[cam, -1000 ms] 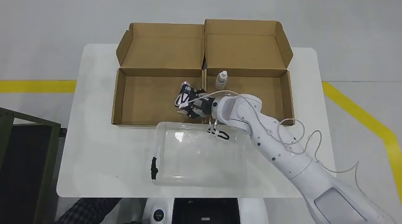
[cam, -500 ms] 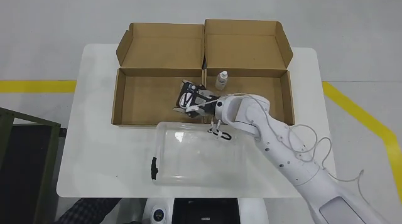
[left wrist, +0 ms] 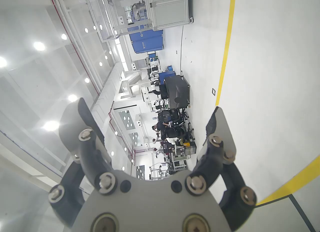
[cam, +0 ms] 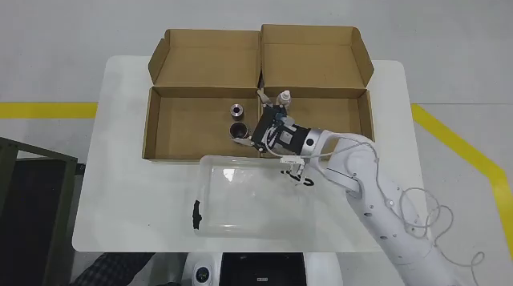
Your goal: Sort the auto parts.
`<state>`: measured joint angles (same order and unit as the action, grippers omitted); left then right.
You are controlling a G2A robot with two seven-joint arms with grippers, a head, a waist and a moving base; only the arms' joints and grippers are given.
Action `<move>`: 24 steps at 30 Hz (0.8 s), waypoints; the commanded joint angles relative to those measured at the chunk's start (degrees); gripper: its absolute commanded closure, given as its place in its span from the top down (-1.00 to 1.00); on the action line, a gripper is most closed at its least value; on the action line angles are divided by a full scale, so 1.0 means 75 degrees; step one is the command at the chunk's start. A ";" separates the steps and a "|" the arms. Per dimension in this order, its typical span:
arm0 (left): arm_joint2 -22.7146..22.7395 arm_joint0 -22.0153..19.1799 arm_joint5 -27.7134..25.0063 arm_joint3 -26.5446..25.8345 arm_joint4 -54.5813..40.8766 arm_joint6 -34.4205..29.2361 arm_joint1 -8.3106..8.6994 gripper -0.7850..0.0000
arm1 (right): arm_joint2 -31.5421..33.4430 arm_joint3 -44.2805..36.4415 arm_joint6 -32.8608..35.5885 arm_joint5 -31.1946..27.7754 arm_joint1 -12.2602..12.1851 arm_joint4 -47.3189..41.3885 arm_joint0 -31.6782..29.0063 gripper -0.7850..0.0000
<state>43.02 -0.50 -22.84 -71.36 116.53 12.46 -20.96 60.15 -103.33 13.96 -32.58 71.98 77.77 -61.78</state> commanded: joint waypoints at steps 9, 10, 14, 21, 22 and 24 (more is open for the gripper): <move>0.0000 0.0000 0.0000 0.0000 0.0000 0.0000 0.0000 1.00 | 0.1390 -0.0524 -0.1312 0.0203 -0.0283 0.0291 -0.1565 1.00; 0.0000 0.0000 0.0000 0.0000 0.0000 0.0000 0.0000 1.00 | 0.1532 -0.0544 -0.1434 0.0243 -0.0306 0.0304 -0.1719 1.00; 0.0000 0.0000 0.0000 0.0000 0.0000 0.0000 0.0000 1.00 | 0.2087 -0.0678 -0.1901 0.0372 -0.0393 0.0324 -0.2319 1.00; 0.0000 0.0000 0.0000 0.0000 0.0000 0.0000 0.0000 1.00 | 0.3107 -0.0892 -0.2662 0.0604 -0.0520 0.0279 -0.3336 1.00; 0.0000 0.0000 0.0000 0.0000 0.0000 0.0000 0.0000 1.00 | 0.3249 -0.0895 -0.2744 0.0639 -0.0534 0.0265 -0.3461 1.00; 0.0000 0.0000 0.0000 0.0000 0.0000 0.0000 0.0000 1.00 | 0.3548 -0.0875 -0.2928 0.0761 -0.0559 0.0218 -0.3714 1.00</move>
<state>43.02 -0.50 -22.84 -71.36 116.53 12.46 -20.96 85.47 -110.00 -7.32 -27.39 67.88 79.52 -88.64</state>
